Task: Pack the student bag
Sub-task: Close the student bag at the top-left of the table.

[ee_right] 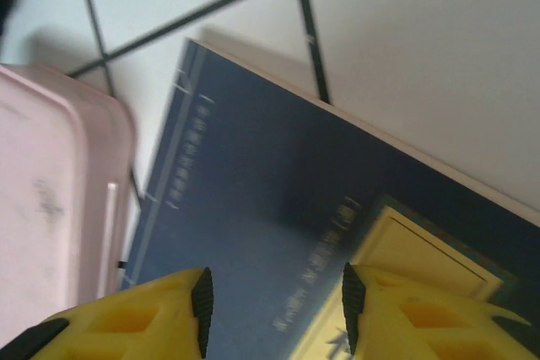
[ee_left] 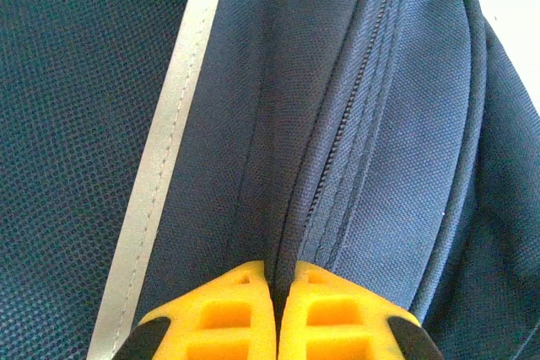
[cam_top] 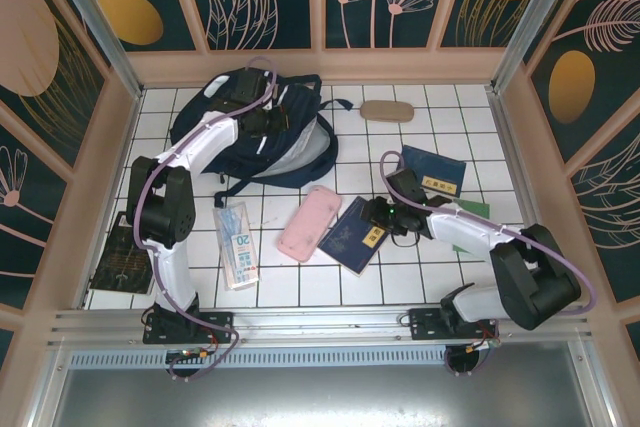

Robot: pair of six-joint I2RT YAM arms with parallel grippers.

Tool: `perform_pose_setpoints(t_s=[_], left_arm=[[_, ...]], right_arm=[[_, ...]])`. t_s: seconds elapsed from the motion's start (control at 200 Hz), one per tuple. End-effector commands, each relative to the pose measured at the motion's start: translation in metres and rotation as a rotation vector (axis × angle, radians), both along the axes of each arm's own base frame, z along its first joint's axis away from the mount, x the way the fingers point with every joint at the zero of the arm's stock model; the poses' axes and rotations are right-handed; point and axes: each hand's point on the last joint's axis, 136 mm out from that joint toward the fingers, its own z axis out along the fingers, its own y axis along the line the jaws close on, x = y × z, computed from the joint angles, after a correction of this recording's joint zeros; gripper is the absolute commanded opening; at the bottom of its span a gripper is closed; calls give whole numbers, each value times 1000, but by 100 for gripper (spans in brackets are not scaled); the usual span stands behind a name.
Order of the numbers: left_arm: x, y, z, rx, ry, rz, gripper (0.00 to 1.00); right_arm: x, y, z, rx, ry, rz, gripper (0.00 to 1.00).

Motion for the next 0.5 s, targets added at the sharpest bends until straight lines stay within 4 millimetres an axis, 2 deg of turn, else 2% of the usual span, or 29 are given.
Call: perform_pose_setpoints(t_s=[0.0,0.08,0.18,0.3,0.355,0.395,0.495], left_arm=[[5,11,4,-4,-18,54,1],[3,11,4,-4,-15,54,2],[-2,10,5,-12,-12,48,14],[-12,7,9,-33,-9,38,18],[-17,5,9,-37,-4,33,23],[-21,2,10,-42,-2,28,29],[-35,-11,12,-53,3,6,32]], right_arm=[[-1,-16,-18,-67,32,3,45],[7,-22,-24,-87,34,0,43],[27,-28,-19,-127,-6,-6,43],[52,-38,-15,-147,-38,-20,44],[61,-41,-14,-147,-41,-24,44],[67,-41,-11,-141,-48,-16,44],[76,-40,4,-144,-85,-5,46]])
